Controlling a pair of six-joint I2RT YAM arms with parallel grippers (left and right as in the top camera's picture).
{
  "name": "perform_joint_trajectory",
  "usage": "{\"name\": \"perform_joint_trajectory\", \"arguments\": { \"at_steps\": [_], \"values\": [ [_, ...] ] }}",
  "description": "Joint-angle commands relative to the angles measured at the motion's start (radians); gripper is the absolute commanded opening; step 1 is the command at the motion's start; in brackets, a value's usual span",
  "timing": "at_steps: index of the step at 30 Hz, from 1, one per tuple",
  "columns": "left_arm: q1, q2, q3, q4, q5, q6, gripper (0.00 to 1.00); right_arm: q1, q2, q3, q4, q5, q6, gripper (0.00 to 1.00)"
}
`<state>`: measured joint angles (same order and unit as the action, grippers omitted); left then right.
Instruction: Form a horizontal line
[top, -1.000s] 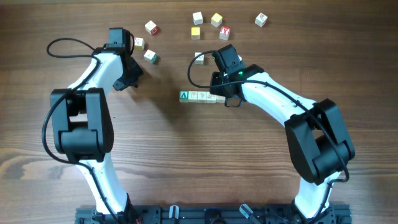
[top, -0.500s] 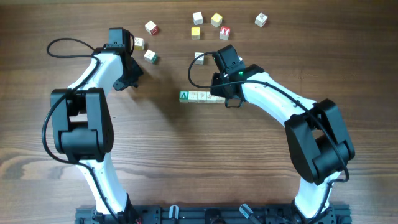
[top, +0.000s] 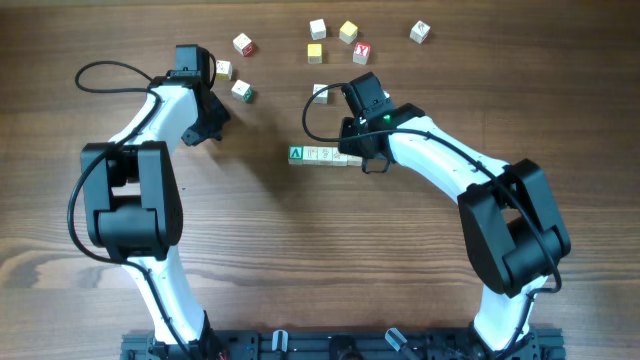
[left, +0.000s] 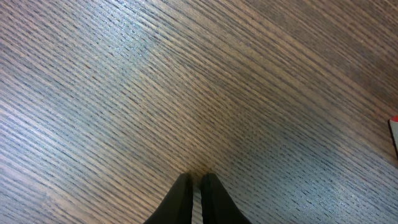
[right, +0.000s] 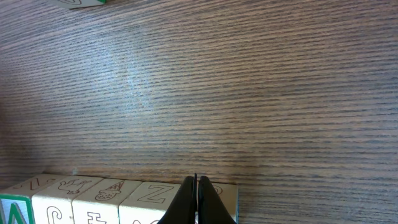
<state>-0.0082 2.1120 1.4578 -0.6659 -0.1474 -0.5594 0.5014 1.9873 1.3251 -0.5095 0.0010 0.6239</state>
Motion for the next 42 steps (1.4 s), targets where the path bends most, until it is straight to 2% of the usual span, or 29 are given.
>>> {"name": "perform_joint_trajectory", "arguments": {
  "at_steps": [1, 42],
  "values": [
    [-0.001, 0.013, -0.001, 0.003, 0.009, -0.007, 0.10, 0.003, -0.031, 0.021, 0.000, 0.005, 0.008, 0.04],
    [-0.001, 0.013, -0.001, 0.003, 0.009, -0.006, 0.10, 0.003, -0.031, 0.021, 0.010, -0.021, 0.004, 0.04]
  ]
}}
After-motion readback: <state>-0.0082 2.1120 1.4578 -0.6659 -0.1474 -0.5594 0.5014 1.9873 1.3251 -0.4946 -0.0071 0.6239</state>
